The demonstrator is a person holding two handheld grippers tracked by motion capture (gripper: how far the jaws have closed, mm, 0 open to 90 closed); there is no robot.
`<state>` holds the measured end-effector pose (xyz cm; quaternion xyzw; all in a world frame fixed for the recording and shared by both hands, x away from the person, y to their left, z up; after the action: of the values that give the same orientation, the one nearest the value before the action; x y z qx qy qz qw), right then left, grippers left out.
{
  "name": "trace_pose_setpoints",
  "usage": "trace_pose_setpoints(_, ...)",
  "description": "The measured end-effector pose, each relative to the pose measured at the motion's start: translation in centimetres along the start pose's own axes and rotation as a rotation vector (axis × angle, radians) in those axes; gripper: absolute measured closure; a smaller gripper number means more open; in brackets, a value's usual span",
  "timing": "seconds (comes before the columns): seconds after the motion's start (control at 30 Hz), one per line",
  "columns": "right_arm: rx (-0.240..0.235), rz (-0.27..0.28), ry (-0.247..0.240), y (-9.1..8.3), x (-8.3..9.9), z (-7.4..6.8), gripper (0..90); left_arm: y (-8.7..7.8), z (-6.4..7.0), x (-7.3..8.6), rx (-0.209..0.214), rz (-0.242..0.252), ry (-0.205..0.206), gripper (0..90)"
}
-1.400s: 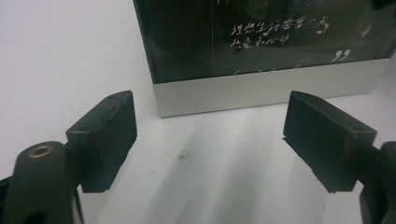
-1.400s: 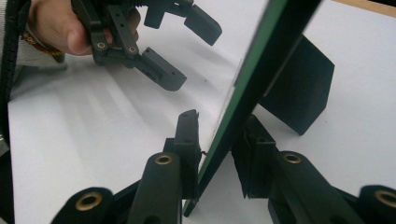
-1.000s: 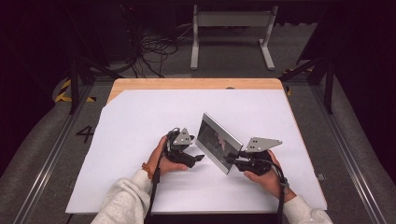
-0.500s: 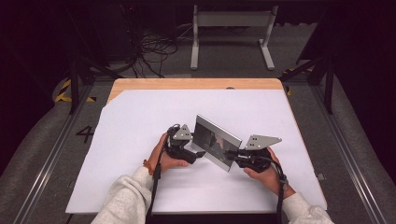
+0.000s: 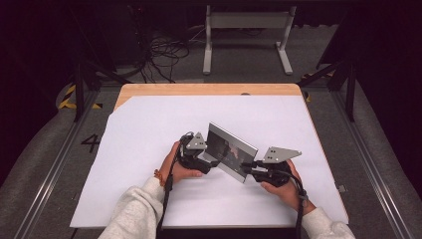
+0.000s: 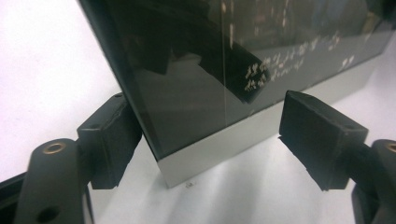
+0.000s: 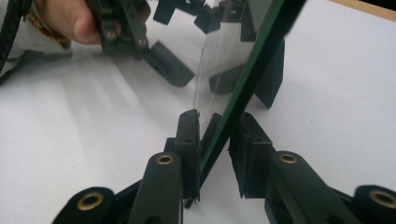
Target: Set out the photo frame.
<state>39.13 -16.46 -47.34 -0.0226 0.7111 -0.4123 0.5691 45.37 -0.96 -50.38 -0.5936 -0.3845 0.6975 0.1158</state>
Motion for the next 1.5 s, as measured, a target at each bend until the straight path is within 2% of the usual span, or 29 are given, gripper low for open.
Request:
trace_pose_setpoints(0.17, 0.016, -0.003, -0.013, -0.9, 0.4, -0.4, 80.1, 0.0, 0.2, -0.1, 0.019, 0.003, 0.002, 25.2)
trace_pose_setpoints(0.4, 0.021, -0.006, -0.016, -0.9, 0.5, -0.4, 80.5, -0.3, 0.1, 0.0, 0.023, 0.002, -0.004, 30.1)
trace_pose_setpoints(0.53, 0.024, -0.006, -0.010, -0.9, 0.6, -0.3, 80.5, -0.7, 0.2, 0.3, 0.031, -0.017, 0.015, 31.4)
trace_pose_setpoints(0.7, 0.028, -0.005, -0.008, -0.9, 0.5, -0.2, 80.4, -1.2, 0.3, 0.6, 0.042, -0.023, 0.016, 35.2)
trace_pose_setpoints(0.9, 0.035, -0.004, -0.006, -0.9, 0.5, -0.1, 80.2, -1.7, 0.4, 1.0, 0.027, -0.039, 0.027, 38.8)
trace_pose_setpoints(1.17, 0.042, 0.004, 0.022, -0.7, 0.4, 0.3, 79.7, -2.4, 0.8, 1.6, 0.033, -0.060, 0.031, 45.5)
trace_pose_setpoints(1.33, 0.050, 0.008, 0.033, -0.7, 0.3, 0.6, 78.9, -2.8, 0.9, 1.9, 0.008, -0.077, 0.040, 51.8)
trace_pose_setpoints(1.5, 0.064, 0.011, 0.039, -0.6, 0.2, 0.9, 77.6, -3.0, 1.2, 2.1, -0.002, -0.086, 0.047, 54.0)
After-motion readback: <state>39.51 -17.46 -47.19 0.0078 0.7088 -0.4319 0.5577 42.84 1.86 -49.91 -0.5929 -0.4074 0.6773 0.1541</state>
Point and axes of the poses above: each handheld gripper's, and its own axes: y roughly forward along the jaws, x roughly out of its underside, z roughly to its right, the point moved 9 cm from there along y, roughly forward along the jaws, and after that the axes turned 6 degrees about -z, right-handed, at the moved point
